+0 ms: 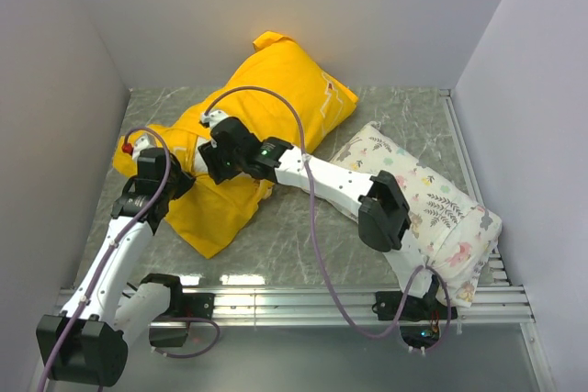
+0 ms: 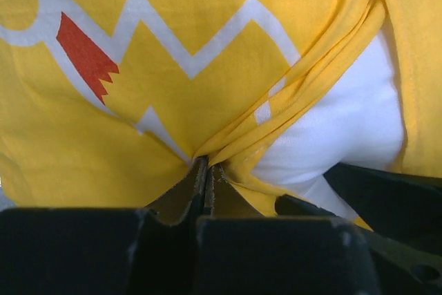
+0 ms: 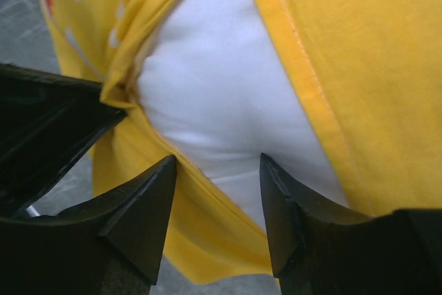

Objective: Remove the pillowcase from the pillow

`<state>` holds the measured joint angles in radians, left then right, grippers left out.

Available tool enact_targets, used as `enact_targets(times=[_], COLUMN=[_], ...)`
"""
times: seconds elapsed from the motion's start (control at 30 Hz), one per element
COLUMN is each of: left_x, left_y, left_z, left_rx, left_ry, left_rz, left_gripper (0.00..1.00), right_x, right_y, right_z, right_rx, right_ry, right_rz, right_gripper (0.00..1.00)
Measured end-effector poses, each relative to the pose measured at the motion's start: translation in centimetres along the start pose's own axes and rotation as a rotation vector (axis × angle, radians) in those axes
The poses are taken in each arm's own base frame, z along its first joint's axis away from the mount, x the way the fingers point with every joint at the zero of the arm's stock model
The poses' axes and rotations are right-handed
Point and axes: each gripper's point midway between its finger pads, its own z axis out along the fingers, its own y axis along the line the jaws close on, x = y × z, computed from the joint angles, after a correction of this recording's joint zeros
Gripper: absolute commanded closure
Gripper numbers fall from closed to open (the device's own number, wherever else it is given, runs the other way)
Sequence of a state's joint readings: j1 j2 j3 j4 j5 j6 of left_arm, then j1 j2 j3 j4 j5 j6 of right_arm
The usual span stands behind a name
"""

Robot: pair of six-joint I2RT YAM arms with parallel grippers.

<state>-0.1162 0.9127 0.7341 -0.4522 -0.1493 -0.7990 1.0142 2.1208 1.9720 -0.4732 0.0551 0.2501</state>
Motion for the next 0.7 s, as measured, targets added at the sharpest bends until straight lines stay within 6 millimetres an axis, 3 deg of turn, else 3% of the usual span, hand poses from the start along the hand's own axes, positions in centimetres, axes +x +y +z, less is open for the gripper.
enact_targets(times=[0.13, 0.23, 0.47, 0.6, 0.67, 0.7], left_x=[0.0, 0.0, 0.1, 0.2, 0.5, 0.6], left_y=[0.1, 0.1, 0.0, -0.4, -0.7, -0.8], left_z=[-0.1, -0.1, -0.3, -0.4, -0.4, -0.4], left_rx=[-0.002, -0.002, 0.004, 0.027, 0.044, 0.051], left_ry=[0.001, 0.003, 0.014, 0.030, 0.047, 0.059], left_rz=[0.012, 0.022, 0.038, 0.062, 0.082, 0.090], left_gripper=[1.00, 1.00, 1.00, 1.00, 1.00, 0.99], right_x=[-0.2, -0.4, -0.5, -1.1, -0.7, -0.6], right_y=[-1.2, -2.4, -5.4, -5.8, -5.7, -5.6], right_z=[0.3, 0.0, -0.4, -0.1, 0.3, 0.6], right_rx=[0.072, 0.118, 0.160, 0.156, 0.148, 0.142], right_ry=[0.005, -0.011, -0.007, 0.008, 0.021, 0.028], right_rz=[0.024, 0.050, 0.121, 0.125, 0.120, 0.119], right_gripper=[0.16, 0.09, 0.06, 0.05, 0.12, 0.21])
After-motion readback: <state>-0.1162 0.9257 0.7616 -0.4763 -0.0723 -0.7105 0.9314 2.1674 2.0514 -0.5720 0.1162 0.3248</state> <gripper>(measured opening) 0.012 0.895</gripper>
